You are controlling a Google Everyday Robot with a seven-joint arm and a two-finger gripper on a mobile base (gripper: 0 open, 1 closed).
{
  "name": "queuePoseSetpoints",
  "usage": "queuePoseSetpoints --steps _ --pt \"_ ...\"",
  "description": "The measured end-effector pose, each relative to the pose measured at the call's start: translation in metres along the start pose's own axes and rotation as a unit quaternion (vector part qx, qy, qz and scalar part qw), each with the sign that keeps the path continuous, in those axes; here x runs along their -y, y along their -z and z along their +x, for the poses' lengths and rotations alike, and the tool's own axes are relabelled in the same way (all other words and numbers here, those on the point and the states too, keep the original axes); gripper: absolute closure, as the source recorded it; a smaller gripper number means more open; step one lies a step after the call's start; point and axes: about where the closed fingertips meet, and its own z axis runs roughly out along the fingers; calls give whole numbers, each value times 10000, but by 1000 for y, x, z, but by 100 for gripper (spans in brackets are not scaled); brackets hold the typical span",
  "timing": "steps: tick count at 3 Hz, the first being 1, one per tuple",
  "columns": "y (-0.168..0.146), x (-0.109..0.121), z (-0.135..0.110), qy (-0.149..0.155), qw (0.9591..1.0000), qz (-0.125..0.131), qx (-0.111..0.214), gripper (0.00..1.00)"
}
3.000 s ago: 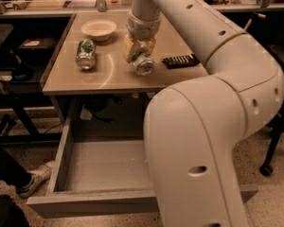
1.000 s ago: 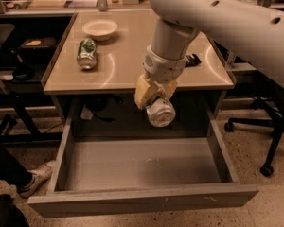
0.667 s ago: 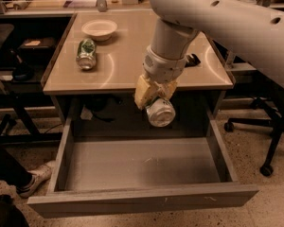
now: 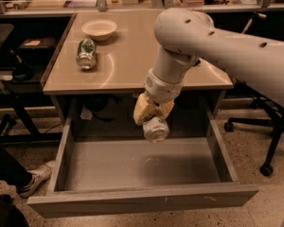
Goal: Place 7up can into top drawer
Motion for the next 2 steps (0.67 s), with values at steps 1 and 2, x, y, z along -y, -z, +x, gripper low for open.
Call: queuePoseSetpoints --steps 1,2 --pt "-33 9 0 -273 9995 -160 -58 100" --pt "-33 9 0 -274 9995 -162 -58 100"
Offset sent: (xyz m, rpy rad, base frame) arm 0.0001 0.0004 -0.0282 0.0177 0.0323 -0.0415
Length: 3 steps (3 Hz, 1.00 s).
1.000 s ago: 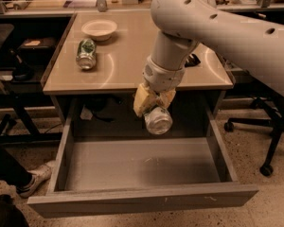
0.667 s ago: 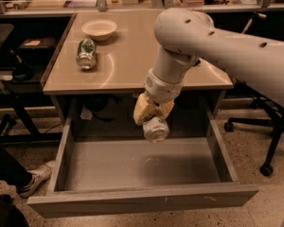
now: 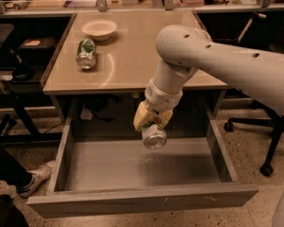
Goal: Place 7up can into top drawer
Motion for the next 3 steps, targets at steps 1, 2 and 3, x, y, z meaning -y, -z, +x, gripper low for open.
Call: queuePoseSetpoints --steps 1,2,3 --pt "-26 1 2 -165 9995 -259 -37 100" --pt "-55 3 1 -483 9976 -481 91 100" --pt "-81 0 1 -752 9955 -563 116 100"
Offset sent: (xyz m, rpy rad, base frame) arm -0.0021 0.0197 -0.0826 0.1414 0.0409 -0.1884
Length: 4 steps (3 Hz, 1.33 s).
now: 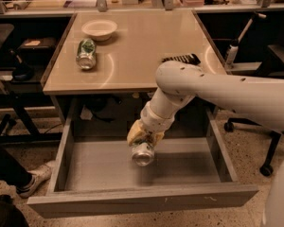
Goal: Place 7up can into top drawer
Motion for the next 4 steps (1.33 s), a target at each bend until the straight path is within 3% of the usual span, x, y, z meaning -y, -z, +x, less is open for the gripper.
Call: queuePoseSetpoints --steps 2,4 --pt "-8 -1 2 -53 10000 -74 24 100" --pt "-41 20 7 -717 9961 -421 278 100"
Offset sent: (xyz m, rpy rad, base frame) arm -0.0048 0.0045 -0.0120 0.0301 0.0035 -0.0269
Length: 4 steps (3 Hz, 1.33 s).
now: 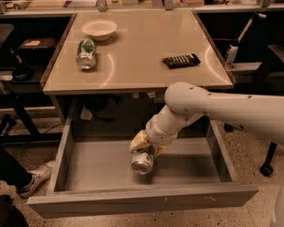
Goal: Place 7up can into top drawer
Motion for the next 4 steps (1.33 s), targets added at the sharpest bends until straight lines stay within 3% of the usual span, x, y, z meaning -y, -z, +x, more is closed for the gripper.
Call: queuePoseSetpoints --steps 4 --pt "0 0 -1 4 10000 -4 19 11"
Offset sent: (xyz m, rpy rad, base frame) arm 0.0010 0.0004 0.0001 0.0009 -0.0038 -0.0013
